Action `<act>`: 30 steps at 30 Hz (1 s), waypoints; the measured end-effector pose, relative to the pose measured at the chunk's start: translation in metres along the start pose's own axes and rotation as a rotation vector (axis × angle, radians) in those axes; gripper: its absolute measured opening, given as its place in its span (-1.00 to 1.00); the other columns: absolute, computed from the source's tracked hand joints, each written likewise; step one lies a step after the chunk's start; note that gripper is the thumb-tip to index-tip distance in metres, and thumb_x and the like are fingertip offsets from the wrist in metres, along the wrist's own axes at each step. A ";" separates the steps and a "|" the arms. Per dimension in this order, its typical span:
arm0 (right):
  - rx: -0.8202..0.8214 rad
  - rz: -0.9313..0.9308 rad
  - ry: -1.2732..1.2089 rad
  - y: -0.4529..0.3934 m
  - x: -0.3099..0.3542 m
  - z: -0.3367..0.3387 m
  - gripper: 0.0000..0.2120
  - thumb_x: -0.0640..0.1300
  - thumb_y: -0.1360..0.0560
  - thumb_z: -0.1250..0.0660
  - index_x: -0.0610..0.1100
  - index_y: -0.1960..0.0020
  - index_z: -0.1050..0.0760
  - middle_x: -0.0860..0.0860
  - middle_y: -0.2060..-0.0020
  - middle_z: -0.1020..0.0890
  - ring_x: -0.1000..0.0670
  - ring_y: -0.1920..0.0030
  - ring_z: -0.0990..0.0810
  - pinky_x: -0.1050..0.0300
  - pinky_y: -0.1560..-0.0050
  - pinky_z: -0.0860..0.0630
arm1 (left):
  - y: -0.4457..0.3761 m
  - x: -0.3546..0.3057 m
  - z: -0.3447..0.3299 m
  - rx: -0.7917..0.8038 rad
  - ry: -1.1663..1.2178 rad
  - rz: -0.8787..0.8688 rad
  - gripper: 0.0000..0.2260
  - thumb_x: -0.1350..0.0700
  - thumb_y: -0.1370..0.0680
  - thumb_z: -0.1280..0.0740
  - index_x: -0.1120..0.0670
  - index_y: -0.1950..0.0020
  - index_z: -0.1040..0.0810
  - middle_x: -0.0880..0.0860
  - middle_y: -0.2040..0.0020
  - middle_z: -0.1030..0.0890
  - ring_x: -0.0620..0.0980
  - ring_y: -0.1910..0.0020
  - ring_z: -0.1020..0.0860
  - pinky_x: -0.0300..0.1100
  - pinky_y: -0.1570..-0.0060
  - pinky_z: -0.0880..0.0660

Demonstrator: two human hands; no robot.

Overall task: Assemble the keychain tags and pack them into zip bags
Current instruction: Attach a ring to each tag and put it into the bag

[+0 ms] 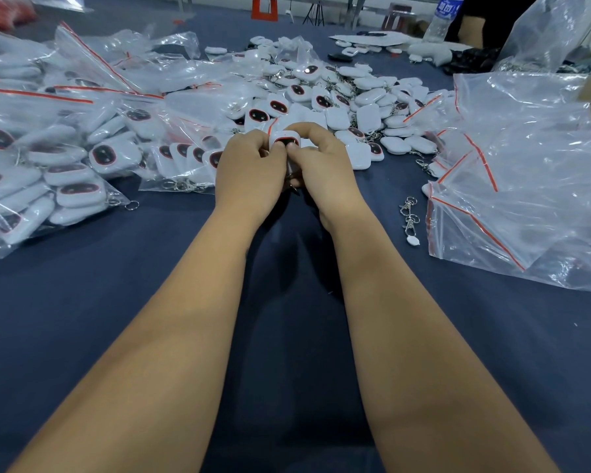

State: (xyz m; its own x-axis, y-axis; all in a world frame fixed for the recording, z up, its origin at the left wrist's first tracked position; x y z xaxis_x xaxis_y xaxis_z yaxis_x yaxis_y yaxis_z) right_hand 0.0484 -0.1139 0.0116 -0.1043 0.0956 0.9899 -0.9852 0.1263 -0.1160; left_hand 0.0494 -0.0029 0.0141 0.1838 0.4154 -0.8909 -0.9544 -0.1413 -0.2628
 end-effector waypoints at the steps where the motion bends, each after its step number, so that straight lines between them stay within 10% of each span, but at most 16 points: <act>1: -0.001 0.000 -0.001 0.000 0.000 0.000 -0.76 -0.34 -0.57 -0.19 -0.04 0.08 -0.53 -0.14 0.27 -0.53 0.05 0.37 -0.47 0.29 0.43 -0.44 | 0.000 0.000 0.000 0.004 -0.006 0.000 -0.75 0.07 -0.59 -0.23 0.25 0.12 -0.50 0.18 0.10 -0.55 0.06 0.19 -0.46 -0.02 0.15 -0.42; 11: -0.085 -0.005 -0.133 -0.003 -0.001 0.003 -0.83 -0.28 -0.55 -0.25 -0.04 0.09 -0.53 -0.03 0.25 -0.58 0.03 0.27 -0.51 0.21 0.26 -0.45 | -0.002 0.006 -0.001 -0.038 0.122 0.027 -0.77 0.12 -0.60 -0.15 0.17 0.13 -0.53 0.05 0.22 -0.48 -0.03 0.23 -0.41 -0.12 0.16 -0.34; 18: -0.147 -0.189 -0.916 -0.005 -0.004 0.015 -0.89 -0.37 -0.53 -0.17 -0.24 0.12 -0.44 -0.13 0.26 -0.55 -0.10 0.28 -0.58 0.18 0.29 -0.50 | -0.004 0.009 0.004 -0.088 0.158 0.005 -0.67 0.24 -0.51 -0.26 0.01 -0.25 -0.39 -0.10 0.31 -0.43 -0.32 0.46 -0.42 -0.48 0.40 -0.34; 30: -0.167 -0.016 -0.390 -0.007 -0.006 0.008 -0.77 -0.36 -0.49 -0.37 -0.06 0.03 -0.45 0.01 0.25 -0.59 0.06 0.24 -0.55 0.26 0.20 -0.45 | 0.001 -0.002 0.015 -0.192 0.176 -0.044 -0.83 0.17 -0.50 -0.27 -0.09 0.01 -0.52 -0.15 0.35 -0.50 -0.22 0.39 -0.48 -0.28 0.29 -0.42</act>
State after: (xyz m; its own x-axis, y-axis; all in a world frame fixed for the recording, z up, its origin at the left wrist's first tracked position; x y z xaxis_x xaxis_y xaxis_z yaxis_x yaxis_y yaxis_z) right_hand 0.0546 -0.1232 0.0074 -0.1642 -0.2844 0.9445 -0.9550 0.2856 -0.0800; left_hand 0.0446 0.0093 0.0209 0.2781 0.2642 -0.9235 -0.8858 -0.3012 -0.3529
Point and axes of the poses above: each hand's wrist, its own y-axis away from the middle knuckle, its own z-axis out of the back of the hand, x = y × z, the point moved 5 cm from there along -y, towards the middle knuckle
